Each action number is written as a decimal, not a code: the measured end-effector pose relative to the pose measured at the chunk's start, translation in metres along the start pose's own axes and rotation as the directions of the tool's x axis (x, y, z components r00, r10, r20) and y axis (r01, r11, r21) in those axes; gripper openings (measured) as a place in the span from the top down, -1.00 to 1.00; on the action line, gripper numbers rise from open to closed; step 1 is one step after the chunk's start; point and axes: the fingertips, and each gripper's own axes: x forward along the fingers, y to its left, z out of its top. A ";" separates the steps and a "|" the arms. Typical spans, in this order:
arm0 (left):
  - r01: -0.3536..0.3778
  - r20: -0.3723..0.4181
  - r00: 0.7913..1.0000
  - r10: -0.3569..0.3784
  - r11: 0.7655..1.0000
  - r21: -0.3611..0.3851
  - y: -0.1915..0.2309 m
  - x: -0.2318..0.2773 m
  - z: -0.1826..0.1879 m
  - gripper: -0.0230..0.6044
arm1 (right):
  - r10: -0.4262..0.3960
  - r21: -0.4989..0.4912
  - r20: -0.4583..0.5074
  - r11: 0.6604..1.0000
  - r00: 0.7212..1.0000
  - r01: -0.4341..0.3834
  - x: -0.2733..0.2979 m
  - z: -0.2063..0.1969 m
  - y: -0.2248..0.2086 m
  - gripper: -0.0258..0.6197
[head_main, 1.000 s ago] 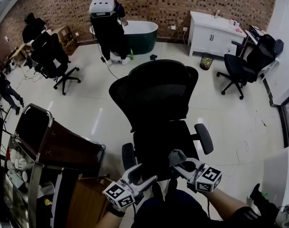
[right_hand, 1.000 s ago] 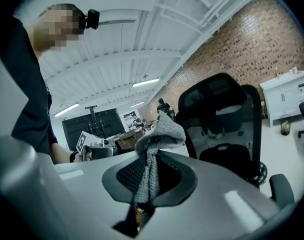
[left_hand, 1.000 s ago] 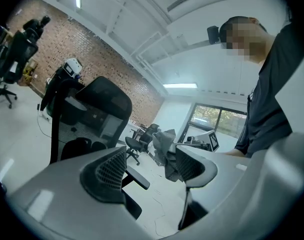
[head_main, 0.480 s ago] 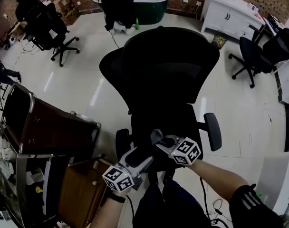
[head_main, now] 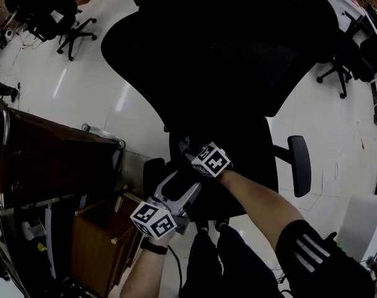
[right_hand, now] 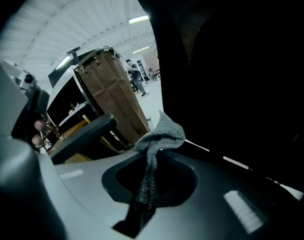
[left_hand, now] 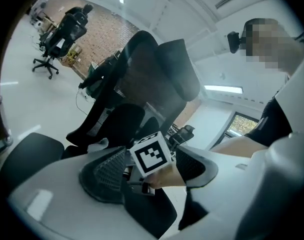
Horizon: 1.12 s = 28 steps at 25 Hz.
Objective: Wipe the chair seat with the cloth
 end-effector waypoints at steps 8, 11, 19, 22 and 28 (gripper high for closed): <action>0.015 0.005 1.000 -0.015 1.000 0.003 0.023 0.011 -0.007 -0.13 | -0.028 -0.059 -0.091 0.998 0.995 0.023 0.081 -0.010 -0.028 0.83; 0.018 0.006 1.000 -0.018 1.000 0.005 0.030 0.014 -0.009 -0.13 | -0.042 -0.110 -0.134 0.994 0.990 0.028 0.105 -0.018 -0.034 0.83; 0.038 -0.024 0.999 -0.038 0.999 0.006 0.026 0.027 -0.023 -0.13 | -0.075 -0.134 -0.143 0.989 0.987 0.056 0.094 -0.048 -0.065 0.83; 0.053 -0.045 0.998 -0.053 0.999 0.008 0.020 0.035 -0.030 -0.13 | -0.161 -0.104 -0.188 0.984 0.969 0.143 0.058 -0.079 -0.112 0.83; 0.085 -0.071 0.994 -0.084 0.996 0.008 0.010 0.050 -0.040 -0.13 | -0.358 -0.062 -0.367 0.931 0.859 0.361 -0.054 -0.164 -0.208 0.83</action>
